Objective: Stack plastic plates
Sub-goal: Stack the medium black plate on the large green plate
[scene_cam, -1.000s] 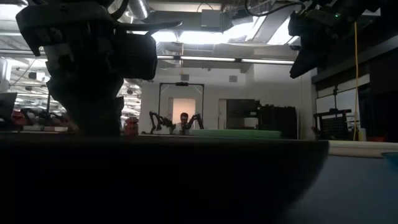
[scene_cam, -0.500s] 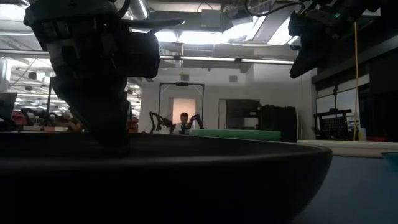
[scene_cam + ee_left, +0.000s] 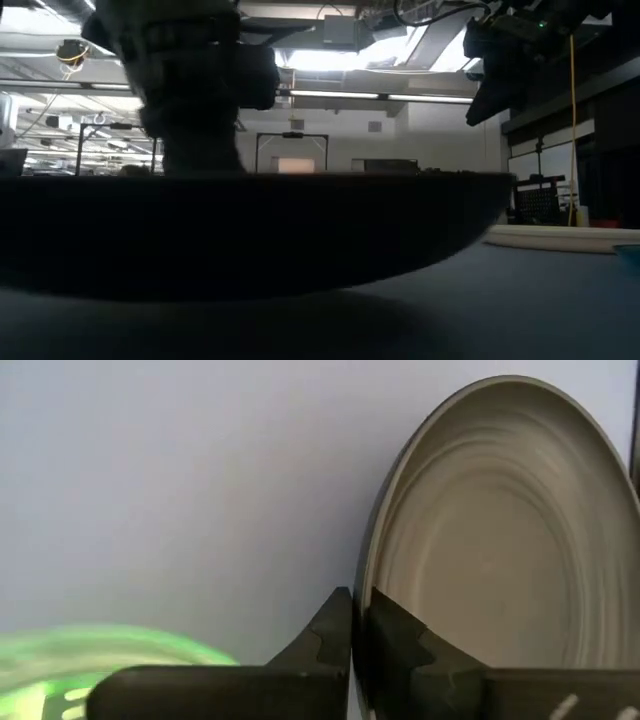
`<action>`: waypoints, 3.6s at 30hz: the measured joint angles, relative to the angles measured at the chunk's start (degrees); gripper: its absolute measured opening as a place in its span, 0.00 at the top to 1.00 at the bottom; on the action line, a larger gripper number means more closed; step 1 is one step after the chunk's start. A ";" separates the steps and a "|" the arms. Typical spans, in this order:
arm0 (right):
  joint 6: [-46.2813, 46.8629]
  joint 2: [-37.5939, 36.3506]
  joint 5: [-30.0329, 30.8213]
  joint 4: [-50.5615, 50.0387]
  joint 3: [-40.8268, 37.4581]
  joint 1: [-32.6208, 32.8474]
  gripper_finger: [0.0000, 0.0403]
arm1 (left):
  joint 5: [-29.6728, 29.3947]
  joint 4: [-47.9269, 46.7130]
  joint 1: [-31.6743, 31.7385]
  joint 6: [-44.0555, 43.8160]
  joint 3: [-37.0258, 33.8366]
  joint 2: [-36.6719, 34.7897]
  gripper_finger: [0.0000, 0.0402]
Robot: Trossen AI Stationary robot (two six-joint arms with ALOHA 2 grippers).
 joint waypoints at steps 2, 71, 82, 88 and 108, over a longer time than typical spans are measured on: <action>0.00 0.00 -0.08 0.03 0.00 0.00 0.80 | 0.23 0.00 1.38 0.78 0.00 -0.35 0.98; 0.01 0.00 -0.11 0.13 -0.02 -0.02 0.80 | 1.42 13.71 50.72 8.34 13.57 8.66 0.98; 0.00 0.00 1.03 0.13 -0.02 -0.02 0.80 | 2.73 15.13 50.40 6.80 18.51 17.37 0.98; 0.00 0.00 0.98 0.13 -0.02 -0.02 0.80 | 3.07 9.83 49.91 8.58 22.91 19.80 0.98; 0.00 0.00 1.11 0.11 -0.02 -0.02 0.80 | 2.03 4.40 49.95 10.20 23.56 19.73 0.97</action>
